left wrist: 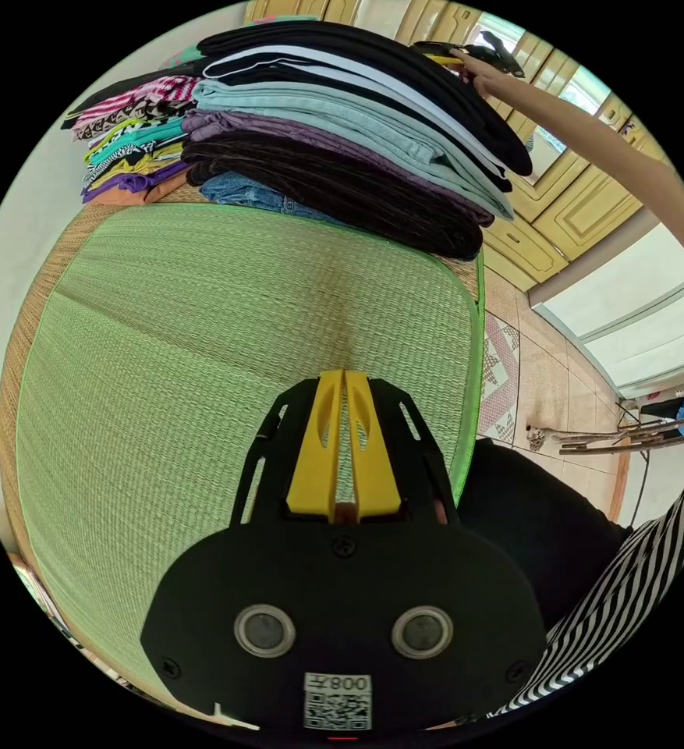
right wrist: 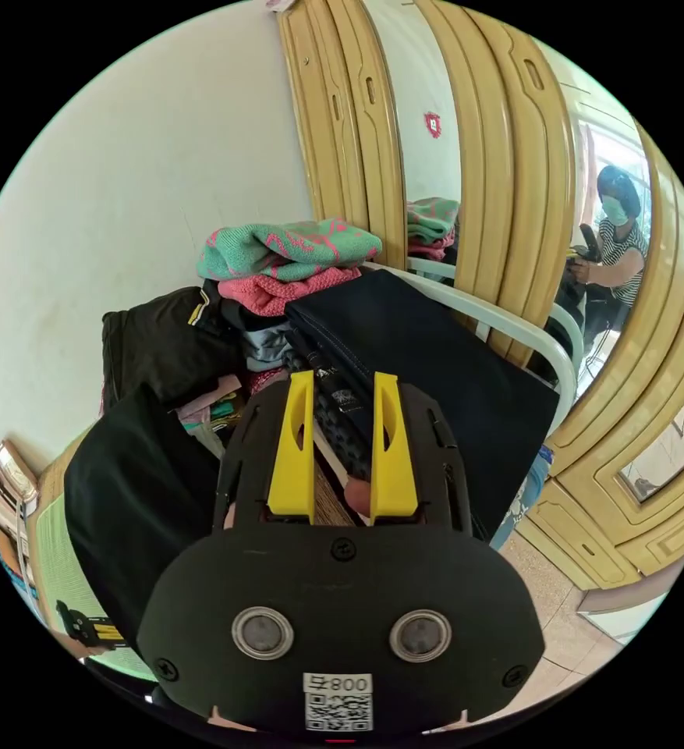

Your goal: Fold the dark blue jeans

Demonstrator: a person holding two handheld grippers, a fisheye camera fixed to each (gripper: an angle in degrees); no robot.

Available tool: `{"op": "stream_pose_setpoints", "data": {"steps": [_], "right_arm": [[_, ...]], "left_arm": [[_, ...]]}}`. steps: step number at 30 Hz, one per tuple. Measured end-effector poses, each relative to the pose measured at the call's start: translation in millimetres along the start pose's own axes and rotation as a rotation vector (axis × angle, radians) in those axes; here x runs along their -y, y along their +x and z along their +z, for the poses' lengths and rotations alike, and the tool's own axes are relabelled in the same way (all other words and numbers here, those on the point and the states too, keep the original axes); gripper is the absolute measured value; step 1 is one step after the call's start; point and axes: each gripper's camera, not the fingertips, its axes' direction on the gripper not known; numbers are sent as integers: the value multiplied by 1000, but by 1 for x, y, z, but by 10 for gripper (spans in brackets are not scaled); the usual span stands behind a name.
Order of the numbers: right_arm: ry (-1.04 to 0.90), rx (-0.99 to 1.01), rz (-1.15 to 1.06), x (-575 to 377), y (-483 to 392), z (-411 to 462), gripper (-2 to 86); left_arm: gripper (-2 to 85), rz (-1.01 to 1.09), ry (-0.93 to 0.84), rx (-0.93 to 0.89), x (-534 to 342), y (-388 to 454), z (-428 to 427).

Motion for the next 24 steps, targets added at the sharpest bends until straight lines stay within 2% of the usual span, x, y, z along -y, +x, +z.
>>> {"op": "stream_pose_setpoints", "data": {"steps": [5,11,16,19,24], "right_arm": [[-54,-127,3,17,2,21,95],[-45,-86,-38,23,14,19,83],[-54,-62,-14,26,27,9,39],[-47,20,88,28,46,-5,20],[95,228,284,11,93,-53,7]], "left_arm": [[3,2,7,17,-13,9,-11],[3,-6,21,22,-32,21,-29],[3,-18,26,28,-47,31,-47],[3,-19,16,34,-56,37,-60],[2,-37,21,8,-77,46,-87]]}}
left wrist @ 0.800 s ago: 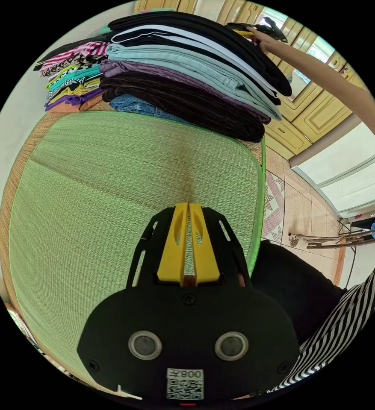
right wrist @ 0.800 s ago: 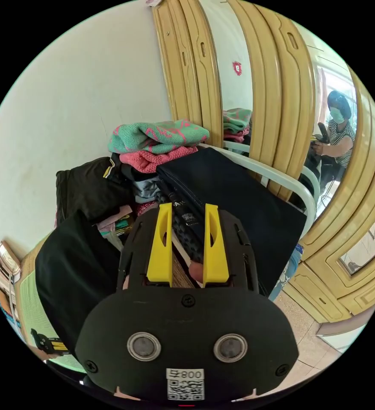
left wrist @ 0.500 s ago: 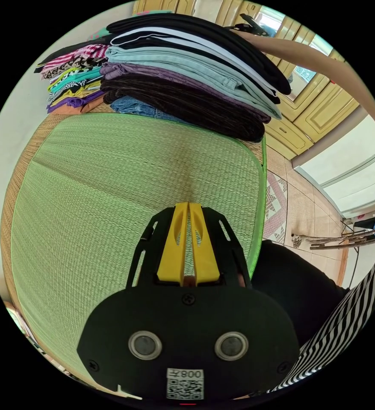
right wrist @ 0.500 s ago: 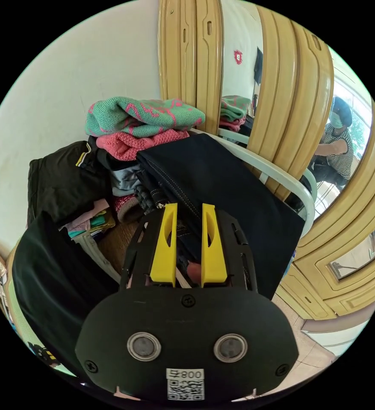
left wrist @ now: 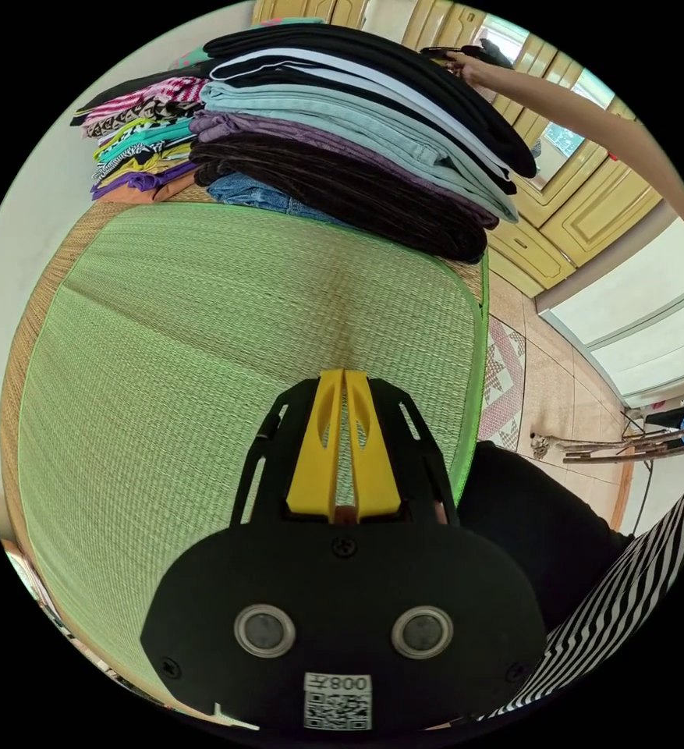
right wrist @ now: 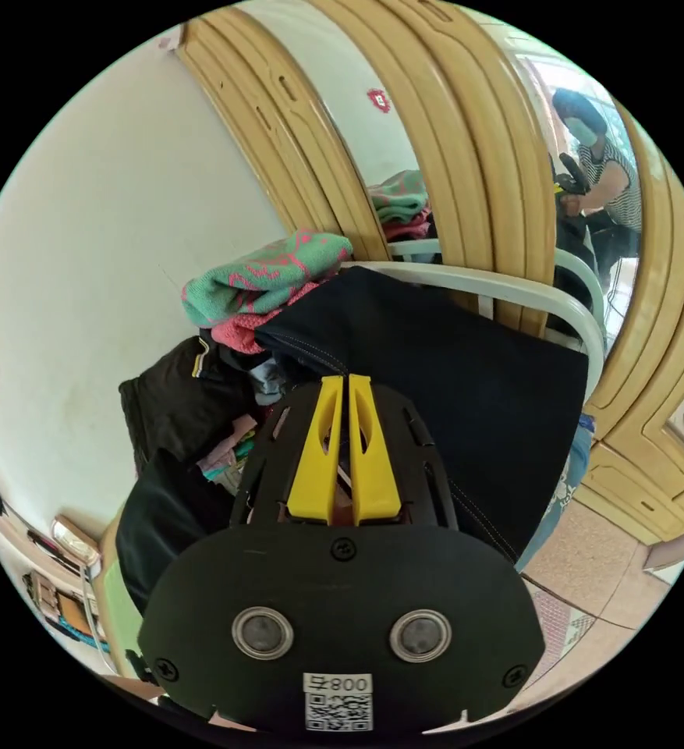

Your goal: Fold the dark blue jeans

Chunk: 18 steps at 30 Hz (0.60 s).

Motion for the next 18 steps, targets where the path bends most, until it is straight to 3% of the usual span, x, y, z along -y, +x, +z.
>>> {"op": "stream_pose_setpoints", "data": {"steps": [5,9,18], "right_arm": [[152,309,53,3,11,-65,4],[172,384,-12,9,-16,-101,3],[316,612,-75,21,-79,-183,3]], "left_arm": [[1,-71,2,-73,-22,1,-29],[1,-133,33,-208,-47,4,-63],[2,-182,185,-241,-123,21,-171]]}}
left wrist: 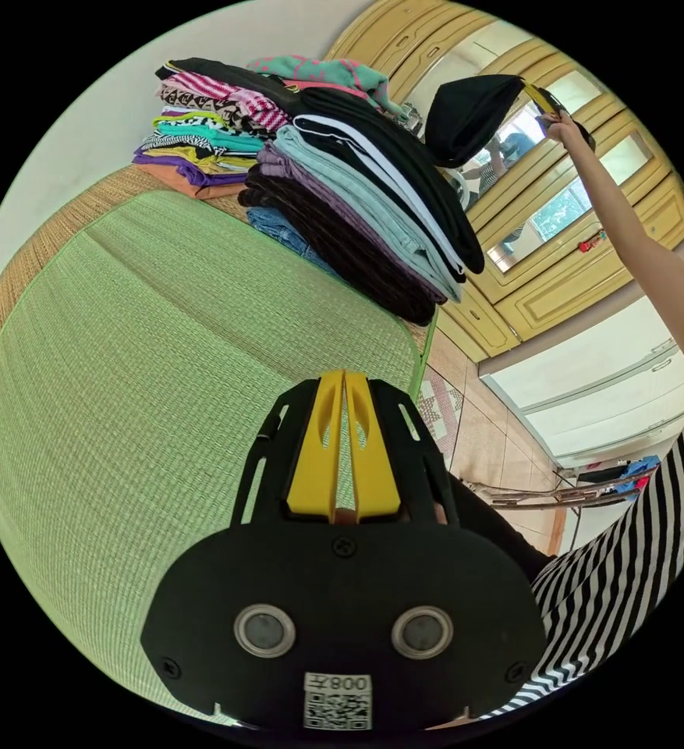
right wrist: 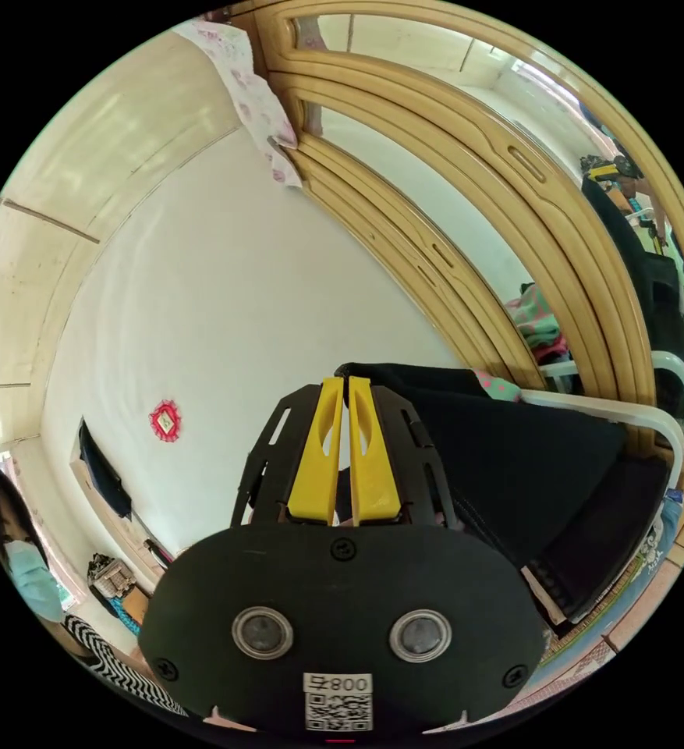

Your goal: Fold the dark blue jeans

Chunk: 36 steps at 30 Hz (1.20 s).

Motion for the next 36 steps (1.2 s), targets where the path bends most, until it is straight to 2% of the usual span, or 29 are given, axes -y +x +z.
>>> {"op": "stream_pose_setpoints", "data": {"steps": [7,13,15,21,25,29,34,36], "right_arm": [[-25,126,-169,22,-130,25,3],[-5,350,-260,16,-256,46,3],[-28,416,-279,3,-298,54,2],[-188,622,-257,-81,-374,94,-1],[-288,778,-207,-158,-403,125,-3],[-421,900,-117,-252,-428,175,-2],[-567,852,-17,-335,-445,259,1],[-617,833,61,-368,-450,306,3]], "left_arm": [[3,57,166,-4,-46,40,-99],[11,70,469,15,-102,71,-224],[27,96,583,-1,-130,81,-276],[112,78,747,25,-206,93,-389],[136,16,779,72,-265,93,-438],[102,-91,711,206,-344,94,-470],[39,-269,641,325,-425,89,-506],[27,-363,649,450,-454,85,-539]]}}
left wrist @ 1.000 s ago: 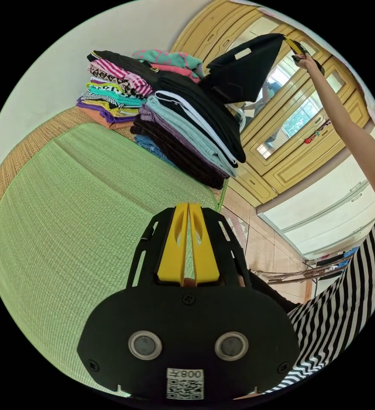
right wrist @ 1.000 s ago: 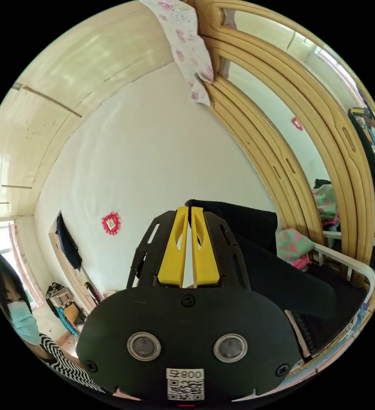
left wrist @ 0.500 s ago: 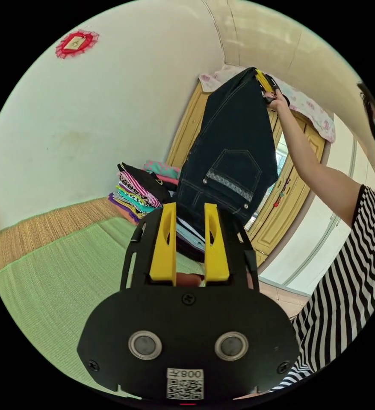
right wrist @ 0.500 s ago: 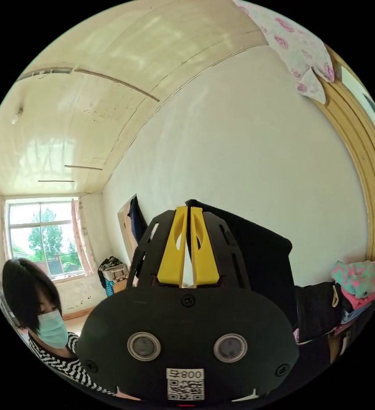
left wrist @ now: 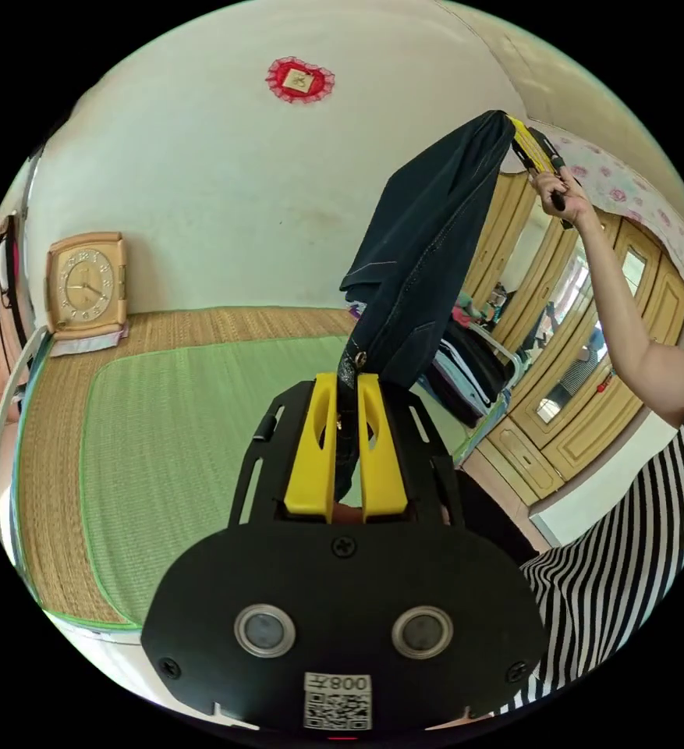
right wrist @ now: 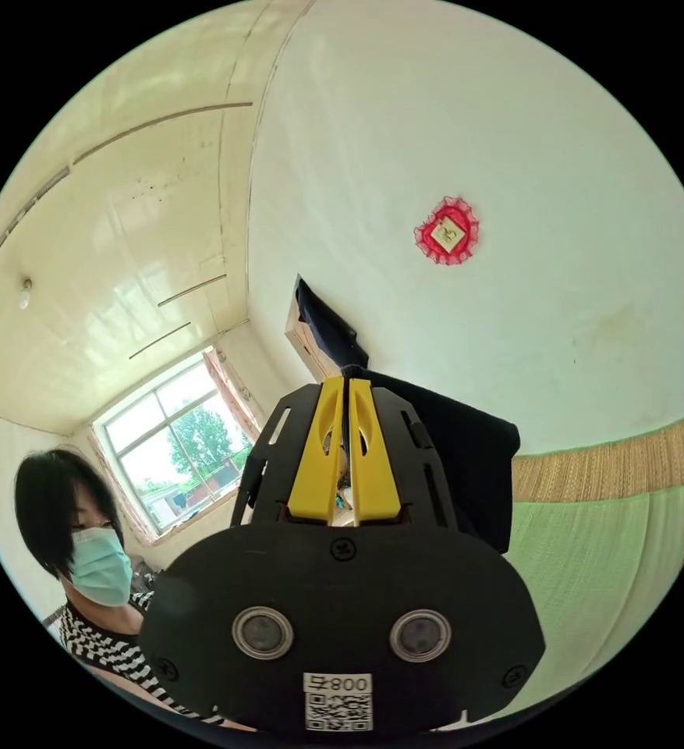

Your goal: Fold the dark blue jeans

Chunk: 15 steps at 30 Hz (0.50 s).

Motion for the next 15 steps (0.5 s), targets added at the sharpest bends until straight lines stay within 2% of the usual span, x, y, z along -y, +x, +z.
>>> {"op": "stream_pose_setpoints", "data": {"steps": [5,10,13,15], "right_arm": [[1,72,1,-5,39,58,4],[-103,8,-52,-50,78,69,7],[-229,-154,80,-121,138,66,7],[-379,-373,299,-201,203,58,5]], "left_arm": [[20,11,95,239,18,-46,-86],[34,149,104,429,12,-65,-151],[53,154,-25,417,-19,-85,-154],[57,58,-281,377,-59,-115,-129]]}}
